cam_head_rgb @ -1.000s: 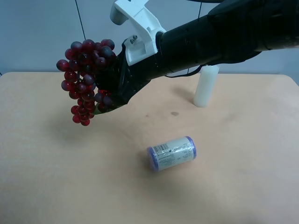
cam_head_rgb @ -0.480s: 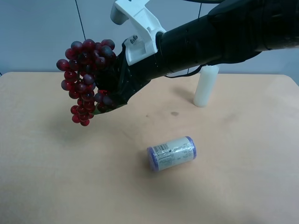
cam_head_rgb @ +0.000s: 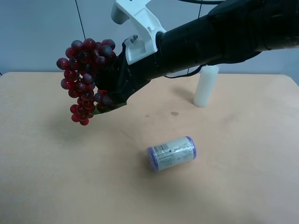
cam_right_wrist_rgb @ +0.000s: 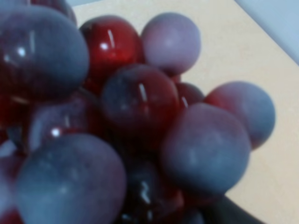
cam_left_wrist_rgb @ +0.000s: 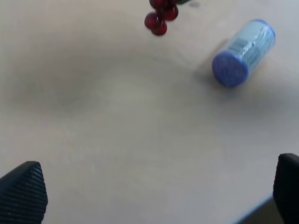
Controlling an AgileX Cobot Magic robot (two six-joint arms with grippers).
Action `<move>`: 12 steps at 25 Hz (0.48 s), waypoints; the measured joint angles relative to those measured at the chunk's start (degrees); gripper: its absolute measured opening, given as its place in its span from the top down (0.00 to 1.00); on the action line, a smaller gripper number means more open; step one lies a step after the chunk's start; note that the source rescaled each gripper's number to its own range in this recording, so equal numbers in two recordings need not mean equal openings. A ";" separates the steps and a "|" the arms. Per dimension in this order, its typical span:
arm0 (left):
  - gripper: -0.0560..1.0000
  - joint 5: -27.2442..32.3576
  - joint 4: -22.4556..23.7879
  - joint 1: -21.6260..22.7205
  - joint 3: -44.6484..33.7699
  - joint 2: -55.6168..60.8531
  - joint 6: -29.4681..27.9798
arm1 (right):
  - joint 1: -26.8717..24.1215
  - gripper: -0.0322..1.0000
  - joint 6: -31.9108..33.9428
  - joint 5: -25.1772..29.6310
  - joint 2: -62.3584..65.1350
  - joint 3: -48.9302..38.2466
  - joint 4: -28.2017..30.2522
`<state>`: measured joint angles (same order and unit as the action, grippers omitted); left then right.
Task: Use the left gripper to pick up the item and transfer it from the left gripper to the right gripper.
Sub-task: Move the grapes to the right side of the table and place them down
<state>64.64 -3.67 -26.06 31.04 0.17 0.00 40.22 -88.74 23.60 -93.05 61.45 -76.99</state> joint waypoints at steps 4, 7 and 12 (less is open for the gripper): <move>0.00 -3.35 -0.04 0.00 -2.07 0.00 1.41 | 0.00 0.96 0.51 0.00 0.00 0.00 0.00; 0.00 -3.77 -0.04 0.00 -2.12 0.00 1.57 | 0.00 0.96 0.70 0.00 0.00 0.00 0.00; 0.00 -3.83 -0.04 0.00 -2.12 0.00 1.64 | 0.00 0.96 3.49 0.00 0.00 0.00 0.48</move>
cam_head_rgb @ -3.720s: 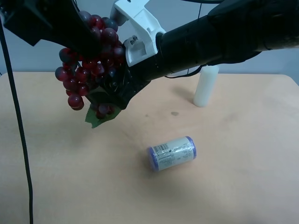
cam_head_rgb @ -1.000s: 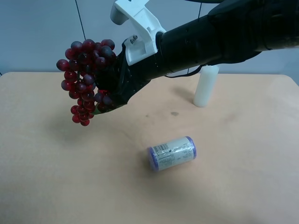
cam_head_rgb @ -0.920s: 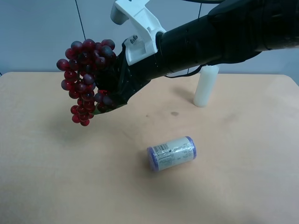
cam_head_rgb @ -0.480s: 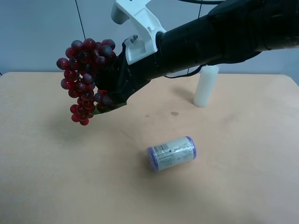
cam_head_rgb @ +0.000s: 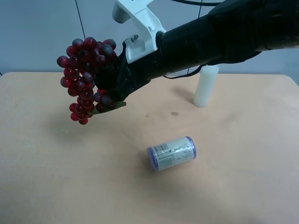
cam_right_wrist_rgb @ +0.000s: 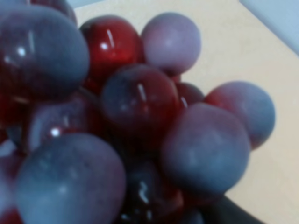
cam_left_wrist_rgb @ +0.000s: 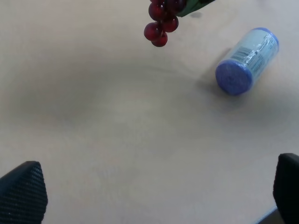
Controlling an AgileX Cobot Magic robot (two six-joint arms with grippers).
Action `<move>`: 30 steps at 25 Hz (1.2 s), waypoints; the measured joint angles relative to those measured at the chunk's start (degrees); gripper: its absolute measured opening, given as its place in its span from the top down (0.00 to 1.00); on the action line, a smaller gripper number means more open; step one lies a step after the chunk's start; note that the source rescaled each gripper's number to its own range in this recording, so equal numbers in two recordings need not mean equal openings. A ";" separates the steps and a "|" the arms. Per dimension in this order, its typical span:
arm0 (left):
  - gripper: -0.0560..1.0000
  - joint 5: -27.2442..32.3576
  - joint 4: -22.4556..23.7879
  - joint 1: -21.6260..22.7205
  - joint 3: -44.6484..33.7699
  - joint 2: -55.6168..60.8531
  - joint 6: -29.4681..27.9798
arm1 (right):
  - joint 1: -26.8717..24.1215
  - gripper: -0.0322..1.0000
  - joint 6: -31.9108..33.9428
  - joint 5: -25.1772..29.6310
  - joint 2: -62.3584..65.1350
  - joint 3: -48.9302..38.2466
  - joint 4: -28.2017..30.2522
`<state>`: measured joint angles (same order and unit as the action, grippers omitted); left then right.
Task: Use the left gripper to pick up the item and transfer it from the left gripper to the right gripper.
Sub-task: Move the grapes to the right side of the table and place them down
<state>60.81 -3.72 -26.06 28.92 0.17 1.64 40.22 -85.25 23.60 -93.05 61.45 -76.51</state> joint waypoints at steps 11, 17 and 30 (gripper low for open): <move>0.00 -0.05 0.00 13.84 0.00 0.00 0.13 | -0.11 0.96 32.26 -1.24 5.89 0.00 27.52; 0.00 -0.19 -0.07 24.64 -0.01 0.00 0.13 | -3.12 0.96 58.82 12.90 7.21 4.66 48.66; 0.00 -0.30 -0.20 28.66 -0.01 0.00 0.17 | -4.09 0.97 84.40 38.85 8.04 12.98 75.85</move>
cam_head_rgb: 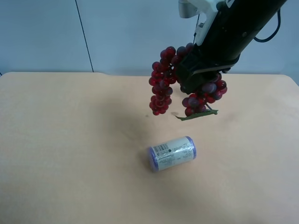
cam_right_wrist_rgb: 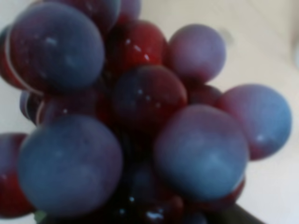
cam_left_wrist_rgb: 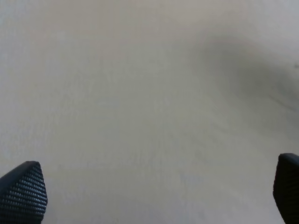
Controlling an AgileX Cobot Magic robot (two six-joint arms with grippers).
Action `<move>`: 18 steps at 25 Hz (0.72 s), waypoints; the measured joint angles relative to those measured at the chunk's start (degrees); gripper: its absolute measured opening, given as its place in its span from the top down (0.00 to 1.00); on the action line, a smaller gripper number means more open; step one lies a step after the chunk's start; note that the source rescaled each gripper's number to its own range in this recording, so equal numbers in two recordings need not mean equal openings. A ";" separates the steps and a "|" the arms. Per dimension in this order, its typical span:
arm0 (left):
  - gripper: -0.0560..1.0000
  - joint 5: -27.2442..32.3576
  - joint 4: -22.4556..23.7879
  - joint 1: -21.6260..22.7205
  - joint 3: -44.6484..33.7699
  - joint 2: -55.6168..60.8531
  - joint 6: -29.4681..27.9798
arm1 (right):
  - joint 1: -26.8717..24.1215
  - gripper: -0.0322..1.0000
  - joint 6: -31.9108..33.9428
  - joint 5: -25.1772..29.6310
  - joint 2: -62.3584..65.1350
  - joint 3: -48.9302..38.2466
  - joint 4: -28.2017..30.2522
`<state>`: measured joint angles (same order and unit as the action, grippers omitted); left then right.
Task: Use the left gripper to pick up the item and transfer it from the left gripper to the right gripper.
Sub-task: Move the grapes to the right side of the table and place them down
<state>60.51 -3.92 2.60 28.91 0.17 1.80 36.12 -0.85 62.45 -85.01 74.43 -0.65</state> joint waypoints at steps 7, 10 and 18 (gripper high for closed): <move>0.00 0.00 0.00 0.00 0.00 0.00 0.00 | -1.96 0.97 4.12 -0.42 -0.06 0.00 9.11; 0.00 0.00 0.00 0.00 0.00 0.00 0.00 | -5.11 0.97 4.12 -2.23 -1.11 0.14 9.51; 0.00 0.00 0.00 0.00 0.00 0.00 0.00 | -8.57 0.97 1.54 -11.54 -7.76 0.14 10.12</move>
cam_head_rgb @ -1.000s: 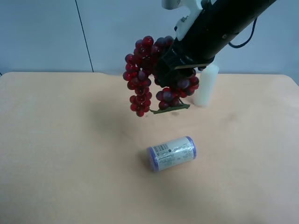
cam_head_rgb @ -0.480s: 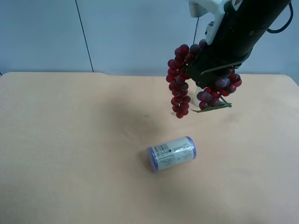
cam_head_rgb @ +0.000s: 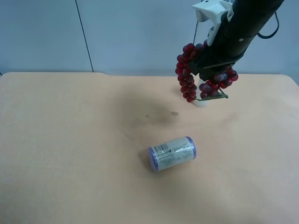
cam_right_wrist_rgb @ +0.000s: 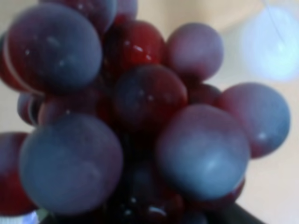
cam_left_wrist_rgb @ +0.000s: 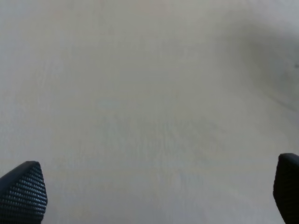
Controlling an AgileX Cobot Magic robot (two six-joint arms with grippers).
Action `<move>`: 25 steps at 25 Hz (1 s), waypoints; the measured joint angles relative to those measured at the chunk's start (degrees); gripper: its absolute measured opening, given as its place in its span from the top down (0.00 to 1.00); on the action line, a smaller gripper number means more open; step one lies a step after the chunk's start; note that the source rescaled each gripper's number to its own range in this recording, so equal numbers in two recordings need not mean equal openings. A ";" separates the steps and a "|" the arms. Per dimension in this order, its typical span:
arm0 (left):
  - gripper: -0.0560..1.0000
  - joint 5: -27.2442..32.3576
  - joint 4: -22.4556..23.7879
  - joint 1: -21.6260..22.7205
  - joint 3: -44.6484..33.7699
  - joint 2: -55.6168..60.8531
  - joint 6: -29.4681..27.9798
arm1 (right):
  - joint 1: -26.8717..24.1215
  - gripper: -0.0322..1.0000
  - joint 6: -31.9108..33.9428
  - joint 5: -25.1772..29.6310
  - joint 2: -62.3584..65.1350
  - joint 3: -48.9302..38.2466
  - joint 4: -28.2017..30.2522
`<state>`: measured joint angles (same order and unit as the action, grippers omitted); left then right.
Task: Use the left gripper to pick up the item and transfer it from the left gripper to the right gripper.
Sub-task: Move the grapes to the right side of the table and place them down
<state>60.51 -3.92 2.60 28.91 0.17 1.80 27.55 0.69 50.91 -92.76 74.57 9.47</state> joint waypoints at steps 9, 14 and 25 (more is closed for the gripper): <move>0.00 0.00 0.00 0.00 0.00 0.00 0.00 | 0.00 0.97 -0.69 -13.11 -8.10 0.00 0.00; 0.00 0.00 0.00 0.00 0.00 0.00 0.00 | 0.00 0.97 -0.69 -21.26 -12.23 0.00 -0.05; 0.00 0.00 0.00 0.00 0.00 0.00 0.00 | 0.00 0.97 -2.94 -23.14 -19.80 0.00 -3.86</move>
<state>60.51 -3.92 2.60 28.91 0.17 1.80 27.55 -2.25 27.77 -112.56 74.57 5.61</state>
